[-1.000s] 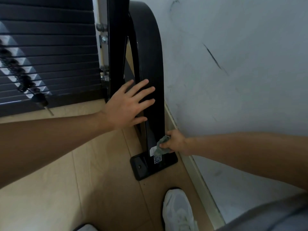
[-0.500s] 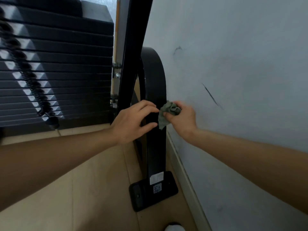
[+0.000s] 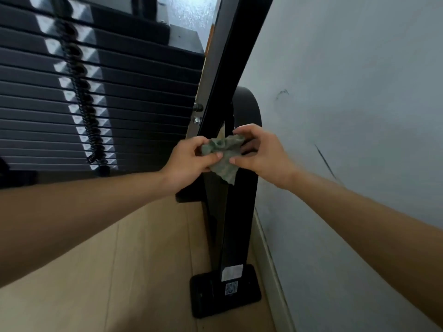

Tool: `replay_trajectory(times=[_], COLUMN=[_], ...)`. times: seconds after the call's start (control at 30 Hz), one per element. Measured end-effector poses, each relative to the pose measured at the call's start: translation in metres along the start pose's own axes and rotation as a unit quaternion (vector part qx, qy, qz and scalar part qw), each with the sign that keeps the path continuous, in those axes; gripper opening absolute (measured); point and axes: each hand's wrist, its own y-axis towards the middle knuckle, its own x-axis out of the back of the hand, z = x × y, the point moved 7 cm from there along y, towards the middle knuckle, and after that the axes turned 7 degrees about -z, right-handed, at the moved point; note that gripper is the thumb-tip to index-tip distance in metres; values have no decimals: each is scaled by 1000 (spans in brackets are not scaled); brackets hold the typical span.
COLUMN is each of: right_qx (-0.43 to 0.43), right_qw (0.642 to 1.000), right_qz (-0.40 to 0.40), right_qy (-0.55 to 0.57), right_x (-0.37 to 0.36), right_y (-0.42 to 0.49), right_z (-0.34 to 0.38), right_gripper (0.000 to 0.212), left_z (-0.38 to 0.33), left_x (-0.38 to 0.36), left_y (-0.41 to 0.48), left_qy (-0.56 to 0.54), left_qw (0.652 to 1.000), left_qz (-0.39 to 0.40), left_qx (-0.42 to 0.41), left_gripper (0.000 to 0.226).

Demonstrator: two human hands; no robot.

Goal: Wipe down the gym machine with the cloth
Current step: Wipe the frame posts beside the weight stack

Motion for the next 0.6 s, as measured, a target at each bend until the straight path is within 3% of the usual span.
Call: replay_trajectory(times=[0.1,0.17,0.23,0.4,0.6], right_qx=[74,120,129,120,103], right_qw=[985,961,943,914,923], right_qz=[-68,-59,-25,0,5], right_qy=[-137,-240,-307,-387,-370], right_x=[18,21,15,4,1], right_y=[9,10,8,3,0], right_z=[2,0,-7,-15,-16], right_gripper=[58,68,84,104,105], left_z=[29,42,48,48,40], left_x=[20,30,29,11,-3], left_y=[5,3,1,17,31], left_qy=[5,20,4,-86,-107], left_qw=[988,966,953,950,960], left_qz=[-117,-205,-242,-208,-133], left_qx=[104,154,184,214,221], left_gripper=[21,25,26,25,16])
